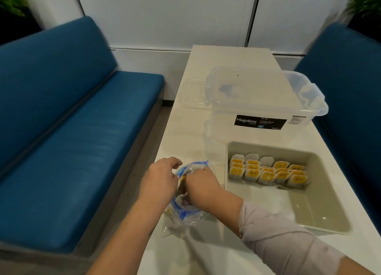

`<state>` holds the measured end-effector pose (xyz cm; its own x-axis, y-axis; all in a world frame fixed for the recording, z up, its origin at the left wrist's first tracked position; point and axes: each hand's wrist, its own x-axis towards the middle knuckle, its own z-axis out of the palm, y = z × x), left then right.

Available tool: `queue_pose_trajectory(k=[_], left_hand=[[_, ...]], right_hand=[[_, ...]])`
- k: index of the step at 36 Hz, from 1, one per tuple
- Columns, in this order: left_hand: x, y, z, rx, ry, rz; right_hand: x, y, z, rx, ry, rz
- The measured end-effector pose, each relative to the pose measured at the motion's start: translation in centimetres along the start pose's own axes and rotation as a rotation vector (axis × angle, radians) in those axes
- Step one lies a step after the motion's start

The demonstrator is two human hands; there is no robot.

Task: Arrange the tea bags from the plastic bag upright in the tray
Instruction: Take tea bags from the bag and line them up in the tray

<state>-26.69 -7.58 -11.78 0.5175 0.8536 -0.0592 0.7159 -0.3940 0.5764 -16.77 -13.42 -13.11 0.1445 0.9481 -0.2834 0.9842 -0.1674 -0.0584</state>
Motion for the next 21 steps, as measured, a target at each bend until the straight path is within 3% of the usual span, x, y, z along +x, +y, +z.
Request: queue_pose_trajectory(k=[13,21], left_hand=[[0.04,-0.01,0.13,-0.012,-0.007,-0.007],[-0.06,0.15,0.20,-0.018,-0.013,-0.017]], right_hand=[[-0.26,0.11,0.01,-0.027,-0.090,-0.062],[0.16,-0.24,-0.09,-0.054,-0.183,-0.005]])
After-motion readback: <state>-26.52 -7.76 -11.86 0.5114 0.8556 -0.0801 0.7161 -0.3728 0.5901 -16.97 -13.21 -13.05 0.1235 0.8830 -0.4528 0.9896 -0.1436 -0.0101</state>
